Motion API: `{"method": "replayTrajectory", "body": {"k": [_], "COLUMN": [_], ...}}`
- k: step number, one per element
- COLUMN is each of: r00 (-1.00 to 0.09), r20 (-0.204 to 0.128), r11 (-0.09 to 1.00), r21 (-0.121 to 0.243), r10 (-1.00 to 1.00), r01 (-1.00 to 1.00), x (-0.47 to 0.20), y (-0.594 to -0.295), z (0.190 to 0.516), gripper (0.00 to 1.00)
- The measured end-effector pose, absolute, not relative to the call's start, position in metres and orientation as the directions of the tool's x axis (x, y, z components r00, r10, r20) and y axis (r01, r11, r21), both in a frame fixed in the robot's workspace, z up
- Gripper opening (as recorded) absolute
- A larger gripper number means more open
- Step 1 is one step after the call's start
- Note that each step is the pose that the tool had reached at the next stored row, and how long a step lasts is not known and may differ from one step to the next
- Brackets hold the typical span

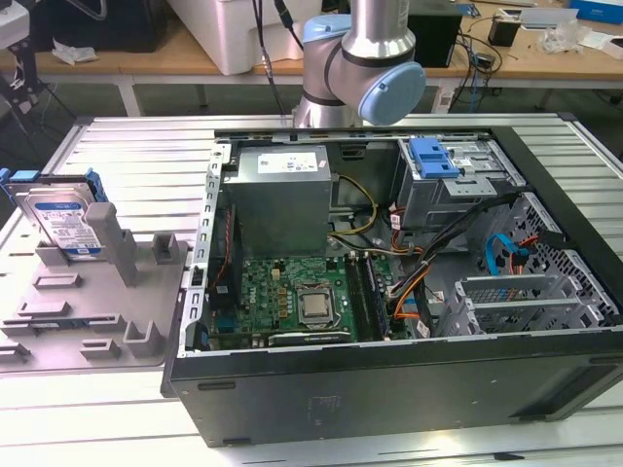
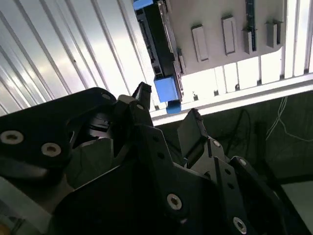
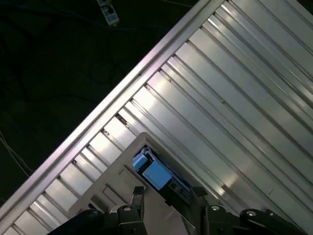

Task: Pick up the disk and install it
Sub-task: 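Pick up the disk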

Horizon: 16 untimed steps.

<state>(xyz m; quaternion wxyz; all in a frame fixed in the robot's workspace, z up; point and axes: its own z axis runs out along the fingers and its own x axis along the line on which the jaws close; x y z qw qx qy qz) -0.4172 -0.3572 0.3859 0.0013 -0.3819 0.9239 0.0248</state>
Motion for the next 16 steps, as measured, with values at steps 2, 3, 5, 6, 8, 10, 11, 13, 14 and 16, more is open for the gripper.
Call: {"method": "replayTrajectory", "body": {"k": [2, 3, 5, 6, 8, 10, 11, 13, 14, 16], "r00": [-0.68, -0.665, -0.634, -0.617, -0.582, -0.546, -0.53, -0.477, -0.461, -0.429], "r20": [-0.021, -0.021, -0.021, -0.021, -0.021, -0.021, -0.021, -0.021, -0.021, -0.021], "r11": [0.678, 0.664, 0.633, 0.616, 0.581, 0.545, 0.529, 0.476, 0.46, 0.428], "r21": [0.045, 0.045, 0.045, 0.045, 0.045, 0.045, 0.045, 0.045, 0.045, 0.045], "r10": [-0.733, -0.746, -0.773, -0.787, -0.813, -0.837, -0.848, -0.879, -0.887, -0.903], "r01": [-0.733, -0.746, -0.773, -0.787, -0.813, -0.837, -0.847, -0.878, -0.887, -0.903], "x": [-0.4172, -0.4172, -0.4172, -0.4172, -0.4172, -0.4173, -0.4172, -0.4172, -0.4172, -0.4172], "y": [-0.3572, -0.3571, -0.357, -0.357, -0.3569, -0.3569, -0.3569, -0.3568, -0.3568, -0.3567], "z": [0.3856, 0.3853, 0.385, 0.3848, 0.3844, 0.3839, 0.3838, 0.3831, 0.3829, 0.3826], "gripper": [0.5, 0.5, 0.5, 0.5, 0.5, 0.5, 0.5, 0.5, 0.5, 0.5]}}
